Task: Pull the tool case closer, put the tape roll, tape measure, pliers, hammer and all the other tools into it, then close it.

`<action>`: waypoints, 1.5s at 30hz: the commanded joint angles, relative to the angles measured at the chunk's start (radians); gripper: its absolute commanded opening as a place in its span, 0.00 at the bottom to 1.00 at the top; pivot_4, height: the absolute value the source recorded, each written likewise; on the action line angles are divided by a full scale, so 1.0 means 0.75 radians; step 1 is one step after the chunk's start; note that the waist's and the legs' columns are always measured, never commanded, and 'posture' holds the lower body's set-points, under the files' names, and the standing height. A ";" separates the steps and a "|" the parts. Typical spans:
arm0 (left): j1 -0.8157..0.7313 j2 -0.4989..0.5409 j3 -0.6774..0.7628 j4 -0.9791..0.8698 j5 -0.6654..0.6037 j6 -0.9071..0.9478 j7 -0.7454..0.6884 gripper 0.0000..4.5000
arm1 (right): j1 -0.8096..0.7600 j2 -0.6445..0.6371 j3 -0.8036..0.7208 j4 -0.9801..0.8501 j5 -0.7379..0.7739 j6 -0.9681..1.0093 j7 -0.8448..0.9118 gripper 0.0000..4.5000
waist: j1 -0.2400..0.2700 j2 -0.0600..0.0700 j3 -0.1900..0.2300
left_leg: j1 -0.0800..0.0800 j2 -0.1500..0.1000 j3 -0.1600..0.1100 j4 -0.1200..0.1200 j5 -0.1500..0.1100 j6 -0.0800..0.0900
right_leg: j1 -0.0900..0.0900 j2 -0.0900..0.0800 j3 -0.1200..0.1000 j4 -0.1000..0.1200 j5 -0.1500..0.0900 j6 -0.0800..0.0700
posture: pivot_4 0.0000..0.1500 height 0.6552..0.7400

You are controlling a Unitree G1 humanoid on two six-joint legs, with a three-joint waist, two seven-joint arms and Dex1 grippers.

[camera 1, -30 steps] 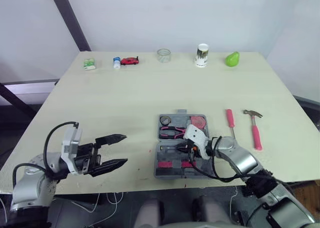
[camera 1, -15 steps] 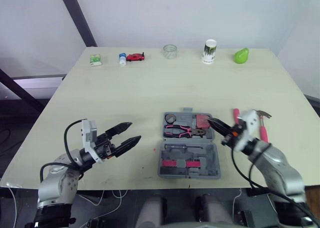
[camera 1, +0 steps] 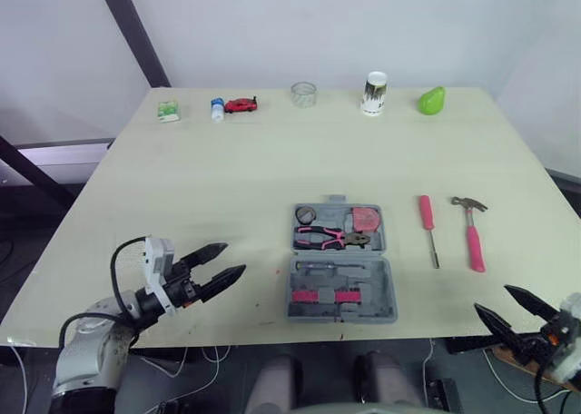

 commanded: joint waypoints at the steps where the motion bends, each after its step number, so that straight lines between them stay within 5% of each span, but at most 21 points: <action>1: -0.027 0.014 -0.011 -0.102 0.005 0.058 0.073 1.00 | 0.013 0.019 -0.041 0.084 -0.008 -0.094 0.013 0.97 | 0.004 0.000 0.000 | 0.000 0.000 -0.001 0.000 0.000 0.000 | 0.000 0.000 0.000 0.000 0.000 0.000 | 1.00 1.00; 11: -0.266 -0.116 -0.149 -0.218 -0.003 0.249 0.291 1.00 | -0.093 0.102 0.045 0.110 -0.024 -0.152 -0.093 0.97 | 0.022 0.001 0.002 | -0.003 -0.003 0.000 0.000 0.000 0.000 | -0.001 0.000 0.000 -0.001 0.003 -0.005 | 1.00 1.00; 24: -0.505 -0.006 -0.278 -0.274 -0.064 0.273 -0.036 1.00 | -0.661 -0.144 0.183 0.096 -0.215 0.360 -0.585 0.97 | 0.003 0.002 0.003 | -0.003 -0.007 0.000 -0.001 0.000 0.000 | -0.001 0.003 0.001 -0.001 0.005 -0.002 | 1.00 1.00; 32: -0.497 -0.051 -0.296 -0.362 -0.095 0.262 -0.033 1.00 | -1.083 -0.098 0.216 0.380 -0.250 0.657 -0.836 0.97 | 0.002 0.002 0.005 | -0.007 -0.006 -0.002 -0.001 0.000 0.000 | -0.004 0.006 0.000 0.000 0.006 -0.001 | 1.00 1.00; 45: -0.442 -0.037 -0.252 -0.394 -0.153 0.160 -0.149 1.00 | -1.445 -0.014 0.273 1.035 -0.370 0.462 -0.888 0.97 | -0.001 0.003 0.006 | -0.019 -0.007 0.000 0.001 0.001 0.000 | -0.016 0.006 0.002 0.002 0.007 0.000 | 1.00 1.00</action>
